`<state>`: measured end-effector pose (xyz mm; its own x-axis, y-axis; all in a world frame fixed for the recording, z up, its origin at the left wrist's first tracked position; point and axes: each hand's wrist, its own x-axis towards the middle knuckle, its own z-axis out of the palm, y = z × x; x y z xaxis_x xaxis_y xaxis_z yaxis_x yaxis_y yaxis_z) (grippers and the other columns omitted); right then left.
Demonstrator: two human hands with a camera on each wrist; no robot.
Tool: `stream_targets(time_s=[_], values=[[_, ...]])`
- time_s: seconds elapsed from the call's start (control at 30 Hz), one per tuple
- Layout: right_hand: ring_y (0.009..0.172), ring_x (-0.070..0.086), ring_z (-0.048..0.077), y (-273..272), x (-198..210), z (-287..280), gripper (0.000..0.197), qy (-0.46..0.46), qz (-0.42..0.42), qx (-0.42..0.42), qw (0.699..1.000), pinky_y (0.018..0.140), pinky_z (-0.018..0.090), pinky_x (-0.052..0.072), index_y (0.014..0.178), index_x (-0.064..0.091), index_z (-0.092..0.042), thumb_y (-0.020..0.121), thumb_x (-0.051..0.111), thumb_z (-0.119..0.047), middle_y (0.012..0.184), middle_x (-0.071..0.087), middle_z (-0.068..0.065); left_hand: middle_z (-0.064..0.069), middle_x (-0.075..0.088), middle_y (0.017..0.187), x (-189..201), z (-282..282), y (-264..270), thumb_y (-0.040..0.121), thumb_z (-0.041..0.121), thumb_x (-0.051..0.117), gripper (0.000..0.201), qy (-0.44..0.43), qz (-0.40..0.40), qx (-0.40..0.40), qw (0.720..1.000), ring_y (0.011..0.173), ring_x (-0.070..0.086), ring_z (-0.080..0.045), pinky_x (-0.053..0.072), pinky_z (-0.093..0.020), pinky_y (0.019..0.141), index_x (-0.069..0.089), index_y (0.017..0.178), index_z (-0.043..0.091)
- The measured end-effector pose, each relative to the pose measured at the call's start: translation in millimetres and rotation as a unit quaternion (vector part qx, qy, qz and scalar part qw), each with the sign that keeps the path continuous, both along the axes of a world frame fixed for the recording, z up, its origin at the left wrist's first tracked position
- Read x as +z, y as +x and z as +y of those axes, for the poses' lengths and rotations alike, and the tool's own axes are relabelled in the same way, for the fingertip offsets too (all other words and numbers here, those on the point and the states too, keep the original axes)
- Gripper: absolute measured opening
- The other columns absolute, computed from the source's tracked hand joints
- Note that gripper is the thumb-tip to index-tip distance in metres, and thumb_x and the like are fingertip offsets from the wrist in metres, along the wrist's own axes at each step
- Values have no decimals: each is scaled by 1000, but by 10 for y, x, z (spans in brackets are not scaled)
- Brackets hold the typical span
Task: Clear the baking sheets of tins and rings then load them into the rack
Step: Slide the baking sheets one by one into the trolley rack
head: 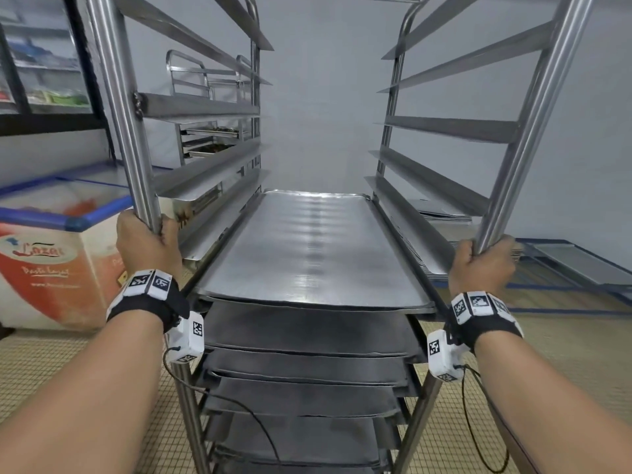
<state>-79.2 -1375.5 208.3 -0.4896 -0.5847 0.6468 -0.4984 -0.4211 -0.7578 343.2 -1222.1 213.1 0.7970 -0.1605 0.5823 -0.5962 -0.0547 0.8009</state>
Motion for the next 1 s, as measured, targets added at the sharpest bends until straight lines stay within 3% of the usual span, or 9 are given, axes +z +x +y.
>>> stream_targets(time_s=[0.1, 0.37, 0.57, 0.77, 0.9, 1.0], values=[[67, 44, 25, 38, -9, -248, 21, -7, 2, -1, 1000, 60, 31, 32, 101, 49, 6, 92, 54, -12, 78, 48, 12, -28, 57, 109, -3, -257, 56, 93, 26, 57, 36, 8, 2, 3, 1000, 98, 58, -43, 46, -49, 81, 52, 111, -5], [63, 54, 31, 117, -25, -908, 23, -6, 12, 5, 1000, 56, 40, 47, 104, 48, 3, 91, 54, -15, 76, 53, 14, -30, 57, 112, 24, -852, 82, 94, 19, 56, 32, 0, 4, 3, 1000, 99, 56, -42, 41, -46, 79, 51, 113, -7], [63, 46, 26, 167, 27, -1231, 26, 20, 5, 0, 1000, 58, 31, 35, 109, 48, 6, 94, 53, -15, 78, 49, 13, -30, 56, 113, 13, -1215, 119, 93, 19, 56, 34, -6, 3, 0, 1000, 98, 56, -43, 41, -45, 79, 51, 113, -8], [64, 46, 26, 207, 70, -1592, 26, 44, 1, -10, 999, 58, 33, 35, 108, 48, 6, 94, 53, -15, 79, 48, 13, -29, 55, 112, 25, -1583, 130, 93, 18, 57, 32, -7, -3, -12, 1000, 98, 56, -40, 42, -43, 80, 50, 112, -7], [66, 43, 26, 225, 82, -1903, 27, 45, -3, -8, 999, 60, 32, 31, 110, 48, 8, 94, 53, -13, 79, 47, 13, -28, 55, 110, 37, -1842, 95, 93, 16, 57, 30, -2, -2, -8, 1000, 96, 55, -39, 36, -38, 75, 50, 111, -7], [64, 45, 28, 250, 58, -2212, 26, 40, -1, 6, 999, 59, 33, 33, 108, 47, 7, 94, 52, -14, 77, 49, 14, -27, 55, 110, 36, -2069, 119, 92, 16, 57, 30, -6, -2, -5, 1000, 96, 55, -39, 39, -40, 77, 51, 111, -6]])
